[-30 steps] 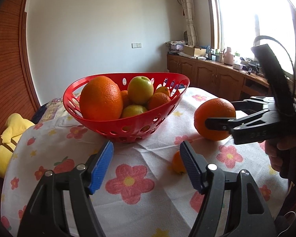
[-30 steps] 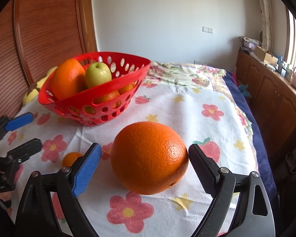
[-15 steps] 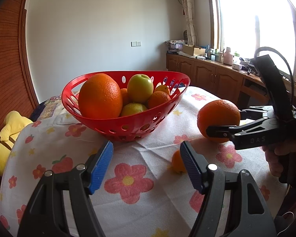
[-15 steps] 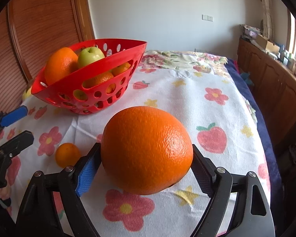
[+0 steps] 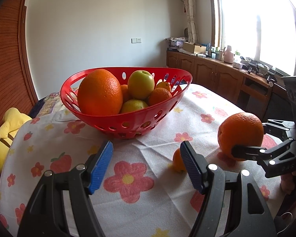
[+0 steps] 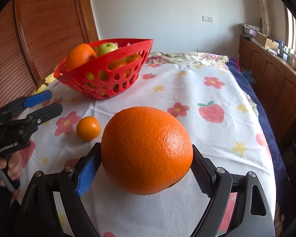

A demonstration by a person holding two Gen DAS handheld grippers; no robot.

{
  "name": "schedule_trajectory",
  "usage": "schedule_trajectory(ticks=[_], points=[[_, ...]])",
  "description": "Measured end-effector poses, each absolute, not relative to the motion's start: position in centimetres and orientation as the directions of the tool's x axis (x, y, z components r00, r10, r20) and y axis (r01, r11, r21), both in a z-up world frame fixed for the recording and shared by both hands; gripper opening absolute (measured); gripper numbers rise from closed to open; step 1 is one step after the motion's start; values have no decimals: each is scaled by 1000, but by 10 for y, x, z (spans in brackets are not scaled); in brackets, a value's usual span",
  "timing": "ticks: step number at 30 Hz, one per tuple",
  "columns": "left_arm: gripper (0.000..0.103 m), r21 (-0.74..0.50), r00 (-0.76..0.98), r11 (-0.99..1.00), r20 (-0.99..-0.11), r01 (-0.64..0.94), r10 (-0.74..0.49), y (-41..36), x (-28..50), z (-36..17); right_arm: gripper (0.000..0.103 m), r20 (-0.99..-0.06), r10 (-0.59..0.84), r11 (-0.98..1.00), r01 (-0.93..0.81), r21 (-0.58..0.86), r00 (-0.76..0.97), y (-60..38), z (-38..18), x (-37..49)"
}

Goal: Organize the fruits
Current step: 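Grasp the large orange with right tool while left tool moves toward a mandarin, then close left tool on the small mandarin while right tool holds the orange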

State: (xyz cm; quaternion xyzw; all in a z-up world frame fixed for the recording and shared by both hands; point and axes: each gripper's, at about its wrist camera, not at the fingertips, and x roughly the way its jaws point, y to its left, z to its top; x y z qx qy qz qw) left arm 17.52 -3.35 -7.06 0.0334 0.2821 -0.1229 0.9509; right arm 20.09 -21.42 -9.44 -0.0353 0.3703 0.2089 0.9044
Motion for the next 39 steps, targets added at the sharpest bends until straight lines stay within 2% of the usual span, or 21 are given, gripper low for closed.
schedule_trajectory(ticks=[35, 37, 39], points=[[70, -27, 635, 909, -707, 415, -311, -84, 203, -83, 87, -661, 339, 914, -401, 64, 669, -213, -98, 193], [61, -32, 627, 908, -714, 418, -313, -85, 206, -84, 87, -661, 339, 914, -401, 63, 669, -213, -98, 193], [57, -39, 613, 907, -724, 419, -315, -86, 209, -86, 87, -661, 339, 914, -401, 63, 669, -213, -97, 193]])
